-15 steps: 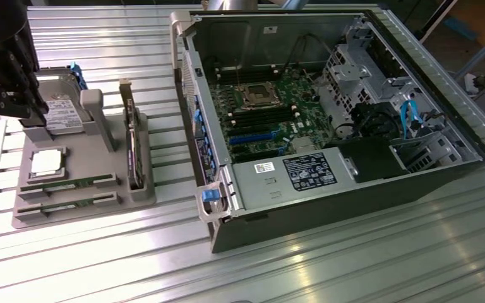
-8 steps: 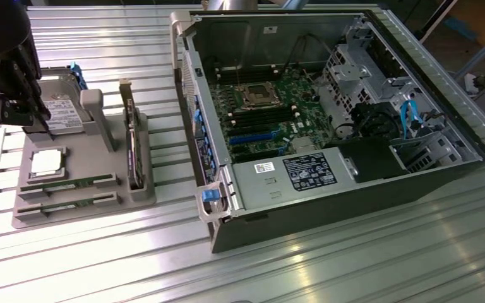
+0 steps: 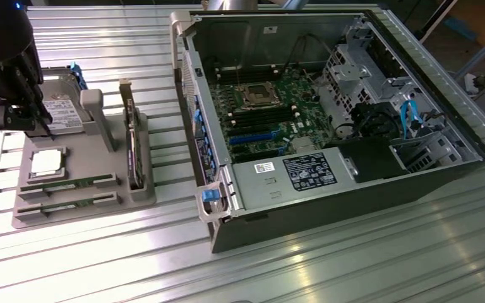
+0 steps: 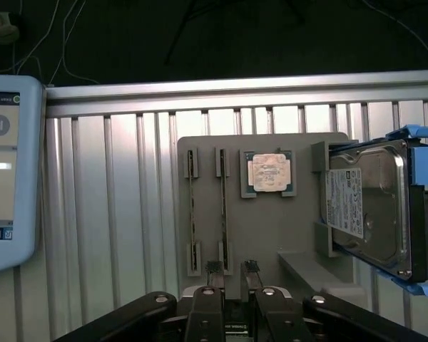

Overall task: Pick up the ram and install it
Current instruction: 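Pick up the ram and move it above insertion slot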

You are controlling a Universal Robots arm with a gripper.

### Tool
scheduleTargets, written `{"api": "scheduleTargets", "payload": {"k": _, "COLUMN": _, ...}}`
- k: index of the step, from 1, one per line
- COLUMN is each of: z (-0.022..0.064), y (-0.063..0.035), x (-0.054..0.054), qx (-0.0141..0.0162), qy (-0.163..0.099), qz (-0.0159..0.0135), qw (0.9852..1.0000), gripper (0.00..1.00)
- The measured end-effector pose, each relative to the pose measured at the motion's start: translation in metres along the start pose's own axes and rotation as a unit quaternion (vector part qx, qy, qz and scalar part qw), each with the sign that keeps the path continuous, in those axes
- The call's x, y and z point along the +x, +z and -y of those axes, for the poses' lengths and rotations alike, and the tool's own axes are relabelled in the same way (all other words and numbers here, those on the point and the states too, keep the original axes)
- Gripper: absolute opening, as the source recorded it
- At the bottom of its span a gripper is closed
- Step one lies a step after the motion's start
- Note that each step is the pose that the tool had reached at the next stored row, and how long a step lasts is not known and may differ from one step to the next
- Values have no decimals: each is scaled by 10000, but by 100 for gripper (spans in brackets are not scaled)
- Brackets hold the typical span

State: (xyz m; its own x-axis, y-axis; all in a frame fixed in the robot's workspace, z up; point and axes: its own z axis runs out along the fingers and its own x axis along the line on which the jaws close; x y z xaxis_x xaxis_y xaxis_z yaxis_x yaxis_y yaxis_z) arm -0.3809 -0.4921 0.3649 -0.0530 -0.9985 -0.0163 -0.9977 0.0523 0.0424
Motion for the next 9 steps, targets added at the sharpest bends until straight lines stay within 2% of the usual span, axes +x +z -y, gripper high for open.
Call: {"api": "scheduleTargets", "payload": {"k": 9, "z": 1, "y": 10, "x": 0, "qx": 2, "qy": -1, "qz": 2, "qw": 10000, "gripper": 24}}
